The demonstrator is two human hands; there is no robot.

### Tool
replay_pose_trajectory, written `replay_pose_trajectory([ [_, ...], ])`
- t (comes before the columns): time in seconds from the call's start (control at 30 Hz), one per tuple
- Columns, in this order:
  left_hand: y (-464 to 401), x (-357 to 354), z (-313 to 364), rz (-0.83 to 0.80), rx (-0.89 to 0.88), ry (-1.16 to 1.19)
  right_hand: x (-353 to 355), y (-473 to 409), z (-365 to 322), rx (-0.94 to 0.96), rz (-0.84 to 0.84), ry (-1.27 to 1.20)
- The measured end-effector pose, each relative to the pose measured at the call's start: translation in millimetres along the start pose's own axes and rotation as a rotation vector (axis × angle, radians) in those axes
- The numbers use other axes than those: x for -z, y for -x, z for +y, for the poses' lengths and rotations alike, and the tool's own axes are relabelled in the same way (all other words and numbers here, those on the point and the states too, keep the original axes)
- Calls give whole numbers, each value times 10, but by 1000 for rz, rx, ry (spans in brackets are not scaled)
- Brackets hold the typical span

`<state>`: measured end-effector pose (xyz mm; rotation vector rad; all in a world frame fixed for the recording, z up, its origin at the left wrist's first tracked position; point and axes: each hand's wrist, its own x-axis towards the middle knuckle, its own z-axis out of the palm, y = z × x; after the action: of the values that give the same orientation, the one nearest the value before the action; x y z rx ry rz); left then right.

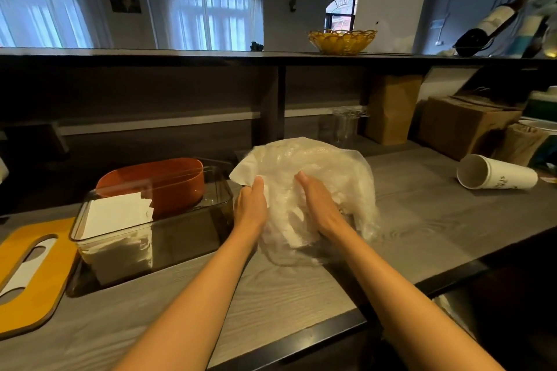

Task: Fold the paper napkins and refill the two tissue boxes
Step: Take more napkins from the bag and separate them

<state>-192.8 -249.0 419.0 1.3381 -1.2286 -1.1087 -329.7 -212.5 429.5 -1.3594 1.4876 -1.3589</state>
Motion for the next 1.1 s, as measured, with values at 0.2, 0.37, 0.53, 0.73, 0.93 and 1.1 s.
replay_pose_trajectory([
  [0.2,57,-29,-96,-7,-17,64,-37,-86,169,-68,240,253],
  [0.37,62,-15,-144,-50,-28,156,-157,-72,177,-76,196,379],
  [0.53,94,-1,-147,-94,-26,144,-196,-60,181,-8,203,440],
  [0.73,179,4,-99,-136,-40,203,-245,67,154,158,310,441],
  [0.93,253,-10,-125,-129,-186,174,-108,108,52,220,388,276],
  [1.1,305,-32,-82,-187,-219,161,173,143,-87,228,431,342],
])
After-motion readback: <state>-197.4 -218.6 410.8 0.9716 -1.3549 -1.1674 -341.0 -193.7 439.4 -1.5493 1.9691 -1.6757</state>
